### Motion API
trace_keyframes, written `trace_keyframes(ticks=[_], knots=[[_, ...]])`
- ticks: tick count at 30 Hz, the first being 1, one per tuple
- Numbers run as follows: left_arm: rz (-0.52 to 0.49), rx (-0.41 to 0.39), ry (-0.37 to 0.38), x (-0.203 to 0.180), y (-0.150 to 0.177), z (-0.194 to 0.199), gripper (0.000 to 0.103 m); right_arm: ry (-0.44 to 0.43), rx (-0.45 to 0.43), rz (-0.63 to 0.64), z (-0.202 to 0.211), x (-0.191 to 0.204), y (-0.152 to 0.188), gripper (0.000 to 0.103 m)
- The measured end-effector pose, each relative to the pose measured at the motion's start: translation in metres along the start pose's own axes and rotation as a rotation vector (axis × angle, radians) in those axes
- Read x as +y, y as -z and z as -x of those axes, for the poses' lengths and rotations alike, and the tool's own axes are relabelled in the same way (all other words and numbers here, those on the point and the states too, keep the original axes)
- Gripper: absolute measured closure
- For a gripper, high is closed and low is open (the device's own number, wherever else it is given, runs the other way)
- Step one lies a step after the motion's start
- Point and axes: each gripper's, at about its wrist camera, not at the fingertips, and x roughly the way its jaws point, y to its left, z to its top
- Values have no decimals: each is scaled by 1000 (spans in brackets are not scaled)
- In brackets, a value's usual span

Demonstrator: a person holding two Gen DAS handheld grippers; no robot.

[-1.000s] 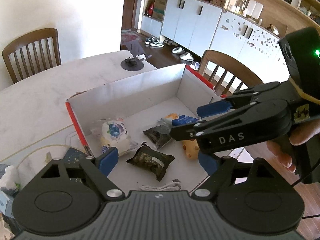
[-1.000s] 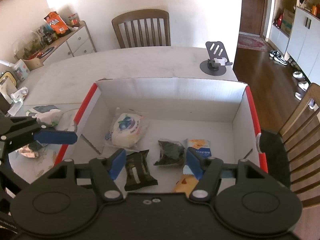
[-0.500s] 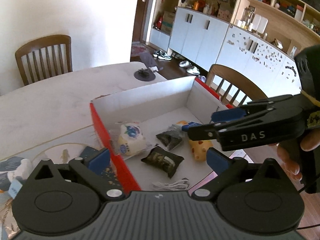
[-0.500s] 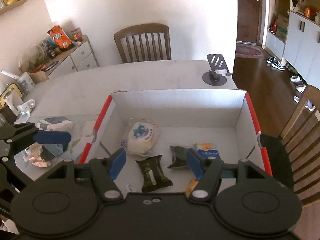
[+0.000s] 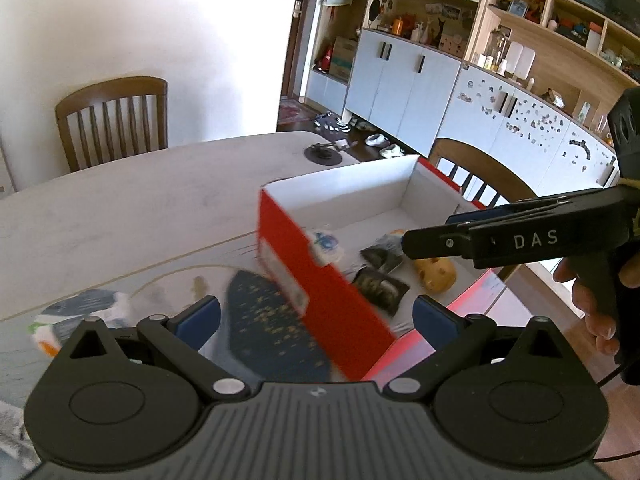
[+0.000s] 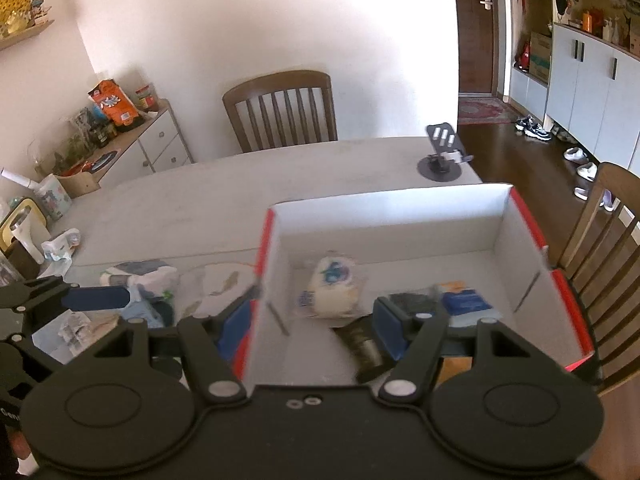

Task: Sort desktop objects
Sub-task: 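Withdraw both tools from the shoebox back toward the table items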

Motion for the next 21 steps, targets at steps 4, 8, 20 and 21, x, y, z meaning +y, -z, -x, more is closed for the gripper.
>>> trace_keyframes(ticks=[4,8,20,21], knots=[[1,-4,-2,24,10,16,0,-4,6,12,-8,32,2,36],[2,-11,-13,49,21,32,0,-11,10,20,-16,62,3,36],[30,-12,-67,122,55,67,0,-44,61,69,-51,140,9,36],[32,-8,-71,128,57,68,0,-46,65,75,-53,146,10,36]])
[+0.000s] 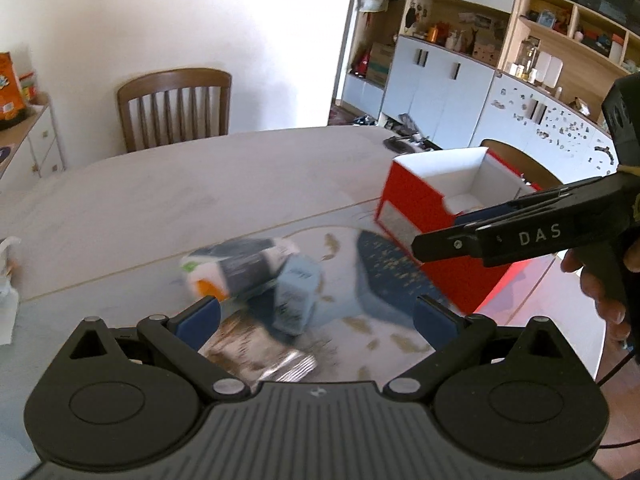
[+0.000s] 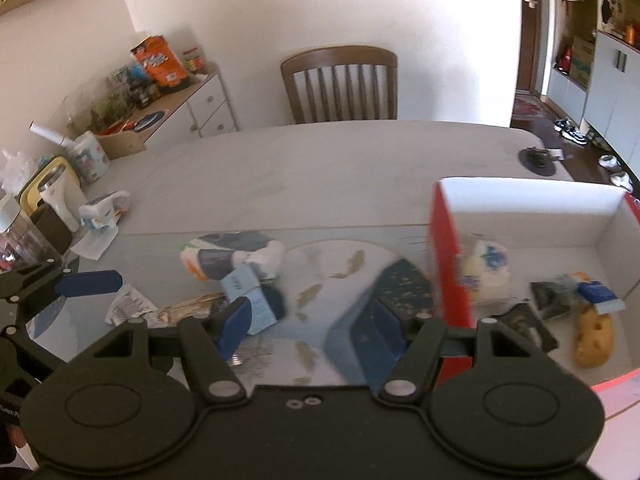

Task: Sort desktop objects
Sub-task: 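Grasp the white printed packet with the left tool while the right tool grasps the light blue box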

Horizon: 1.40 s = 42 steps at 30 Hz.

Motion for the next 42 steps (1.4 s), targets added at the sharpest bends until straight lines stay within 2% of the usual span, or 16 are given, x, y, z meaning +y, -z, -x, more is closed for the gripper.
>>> trace_keyframes(ticks=[13,21,26,33,39,42], knots=[[-24,15,-27,53,27,8,0,13,59,23,-31,41,5,36],[-43,41,2,84,43,5,0,27,90,44,-52,60,8,36],[-98,44,33,101,50,4,0,36,103,62,-65,68,9,36],[-181,82,113,127,58,-5,0,52,124,71,-81,75,10,36],[-277,113,155,145,66,-17,0,61,142,78,-89,77,9,36],[-324,133,152,156,68,-22,0,66,149,78,-92,78,10,36]])
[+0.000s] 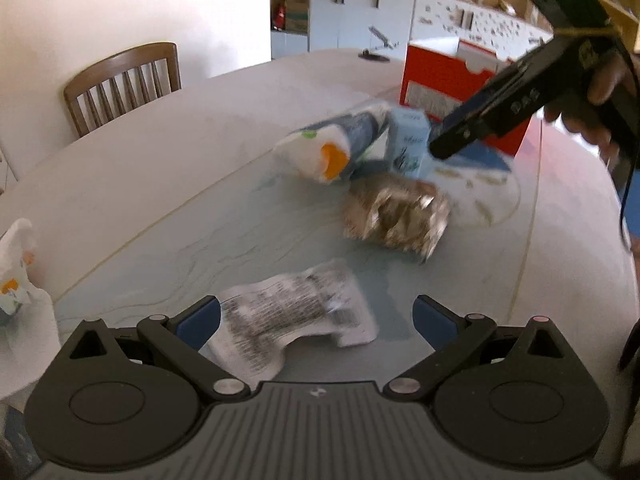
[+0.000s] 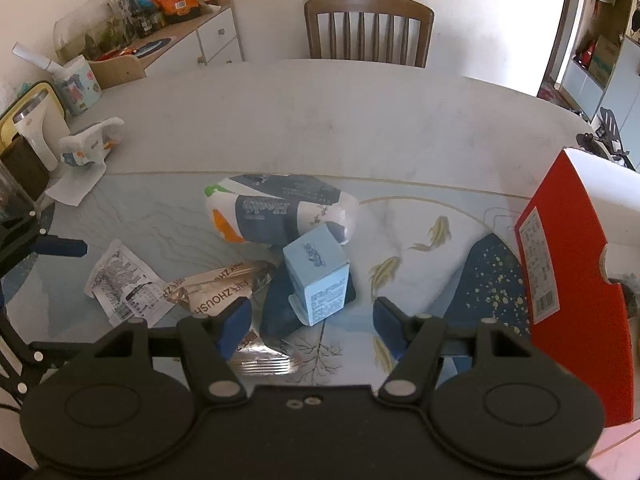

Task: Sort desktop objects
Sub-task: 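Grasp the white printed packet with the left tool while the right tool grasps the light blue box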

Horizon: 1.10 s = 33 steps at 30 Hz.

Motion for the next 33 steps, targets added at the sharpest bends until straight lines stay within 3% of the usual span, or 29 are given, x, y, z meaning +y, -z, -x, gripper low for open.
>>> trace_keyframes(ticks=[13,22,33], knots=[[-82,89,-58,31,15,-19,1,9,24,-7,-12,-1,-3,36],[-158,57,-100,17,1,-33,1,17,29,-1,-20,-1,-7,36],[-72,48,-10,7,-11,-53,2,36,31,-11,-33,-6,-10,38]])
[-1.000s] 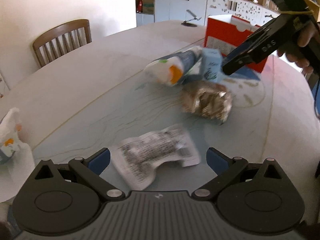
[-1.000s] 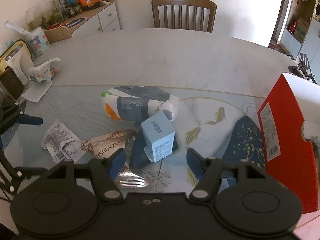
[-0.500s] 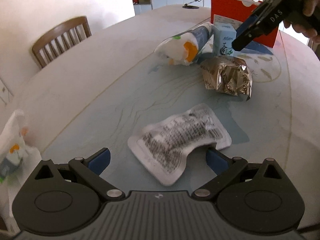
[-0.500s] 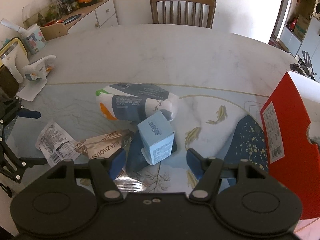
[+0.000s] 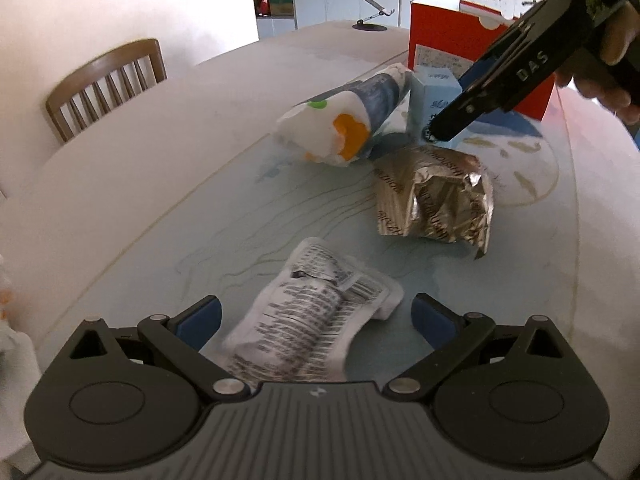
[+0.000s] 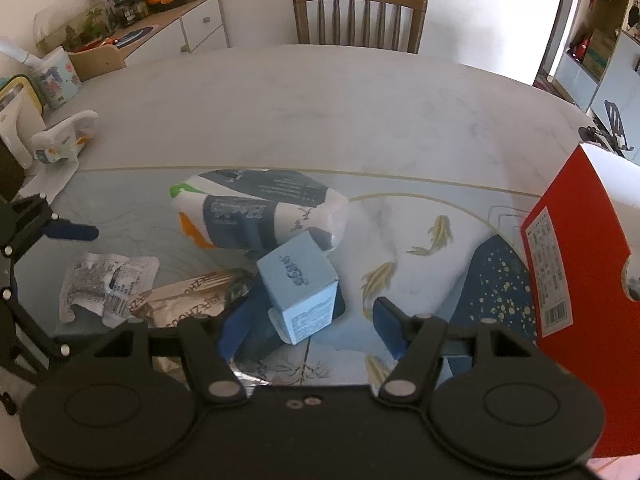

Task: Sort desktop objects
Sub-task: 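Grasp the white printed packet with the left tool while the right tool grasps the light blue box, then lift and carry the white packet and blue box over the red shoebox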

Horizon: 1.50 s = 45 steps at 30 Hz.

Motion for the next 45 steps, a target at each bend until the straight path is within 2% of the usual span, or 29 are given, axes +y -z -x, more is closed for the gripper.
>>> trace_keyframes(ticks=[2,8,13,18,20,21,24,26,36,45], knots=[[34,1,13,3,3,1,2,-1,1,-6,-3,-1,0,38],[41,2,16,7,4,6,9,-2,1,-16,-10,-3,-1,41],[52,-7,4,10,3,9,25,0,2,-11,-15,-1,-2,45],[69,-17,-14,5,4,10,33,-1,-7,-10,-15,0,-3,51],[85,-24,-30,2,4,10,34,-1,-10,-8,-15,0,-3,54],[92,-26,-36,0,4,10,34,-1,-9,-7,-16,1,-2,59],[124,-31,-47,-2,3,9,35,-9,-11,-9,-15,2,-2,66],[146,-32,-53,-3,3,9,35,-1,-18,-2,-15,3,-2,68],[326,-54,-70,-2,6,15,35,20,-44,-3,-2,2,5,70],[423,-57,-77,-5,14,28,35,23,-43,-4,14,-1,17,71]])
